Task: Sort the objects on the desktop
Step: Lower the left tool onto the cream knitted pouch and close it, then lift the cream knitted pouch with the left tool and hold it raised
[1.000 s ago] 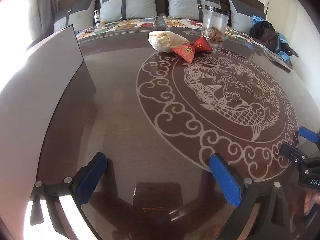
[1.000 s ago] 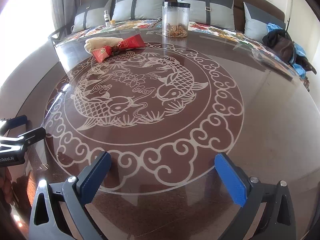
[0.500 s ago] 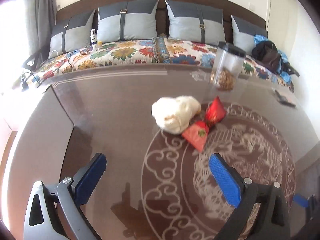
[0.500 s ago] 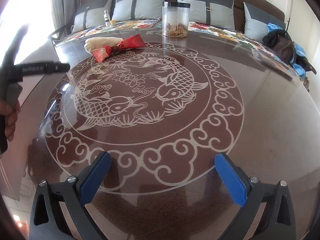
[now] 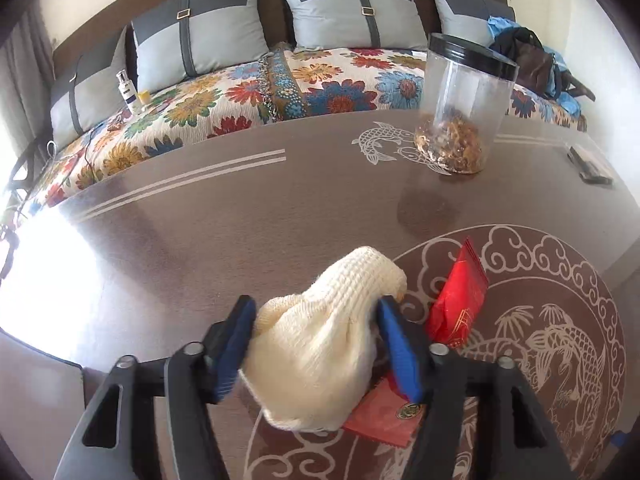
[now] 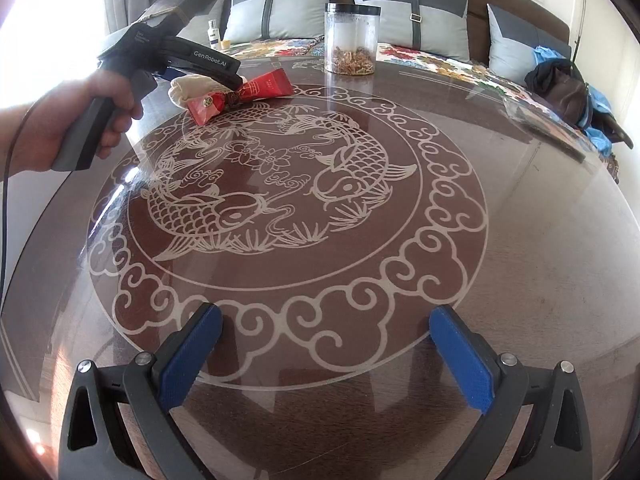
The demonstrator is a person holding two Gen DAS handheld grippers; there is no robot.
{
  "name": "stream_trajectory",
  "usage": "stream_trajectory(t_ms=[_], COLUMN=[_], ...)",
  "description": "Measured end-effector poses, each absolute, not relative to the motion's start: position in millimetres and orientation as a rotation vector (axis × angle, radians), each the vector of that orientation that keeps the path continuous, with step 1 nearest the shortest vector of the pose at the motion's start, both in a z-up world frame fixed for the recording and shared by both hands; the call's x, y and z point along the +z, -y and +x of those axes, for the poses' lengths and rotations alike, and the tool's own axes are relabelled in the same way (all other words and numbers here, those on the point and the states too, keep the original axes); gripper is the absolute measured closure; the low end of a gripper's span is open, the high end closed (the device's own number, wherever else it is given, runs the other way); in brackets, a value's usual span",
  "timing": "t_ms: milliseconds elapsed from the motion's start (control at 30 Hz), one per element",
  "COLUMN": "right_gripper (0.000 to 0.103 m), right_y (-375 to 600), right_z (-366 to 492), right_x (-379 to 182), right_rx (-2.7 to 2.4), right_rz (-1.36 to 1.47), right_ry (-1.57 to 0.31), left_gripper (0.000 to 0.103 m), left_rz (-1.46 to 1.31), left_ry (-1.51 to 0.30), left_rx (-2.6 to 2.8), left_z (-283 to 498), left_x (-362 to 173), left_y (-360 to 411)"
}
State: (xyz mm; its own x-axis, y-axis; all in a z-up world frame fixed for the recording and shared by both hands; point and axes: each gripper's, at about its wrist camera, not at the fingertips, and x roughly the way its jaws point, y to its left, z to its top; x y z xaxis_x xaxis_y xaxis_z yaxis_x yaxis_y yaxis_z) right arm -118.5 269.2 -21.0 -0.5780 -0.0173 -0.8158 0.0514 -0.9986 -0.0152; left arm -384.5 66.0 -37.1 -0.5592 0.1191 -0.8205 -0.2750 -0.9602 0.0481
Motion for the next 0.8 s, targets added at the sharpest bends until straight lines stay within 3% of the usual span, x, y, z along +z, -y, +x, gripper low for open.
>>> stream_trajectory(t_ms=[67,233,567,600,700,800], right_gripper=[0.0,0.0,0.0,0.0,0.0,0.0], right_y=[-269,-269,-269,-269,-269,-269], right_z=[-119,-119,-119,-119,-119,-119], right_x=[-21,-20,-20,-20,-20,-20], right_rx=[-2.755,-2.755,-2.755,-2.755,-2.755,-2.755], right_rz=[1.424,1.424,1.424,1.424,1.424,1.424], right_ry=[-0.058,-0.058,-0.058,-0.058,-0.058,-0.058], left_gripper=[0.053,0.054,0.051,0.048,0.008,0.006], left_rz=[-1.321,-1.311,-1.276,-1.278,-1.351,-1.403], left_ry=[-0.243,-0.209,-0.023,-0.019,-0.047,-0.094], left_rx=[2.588,2.625,2.823,2.814,2.752,2.694], left_z=[-378,-329,-140,-131,-122,-125], left_x=[-38,-40,-45,-45,-55,-65], left_y=[-61,-45,23,26,30,31])
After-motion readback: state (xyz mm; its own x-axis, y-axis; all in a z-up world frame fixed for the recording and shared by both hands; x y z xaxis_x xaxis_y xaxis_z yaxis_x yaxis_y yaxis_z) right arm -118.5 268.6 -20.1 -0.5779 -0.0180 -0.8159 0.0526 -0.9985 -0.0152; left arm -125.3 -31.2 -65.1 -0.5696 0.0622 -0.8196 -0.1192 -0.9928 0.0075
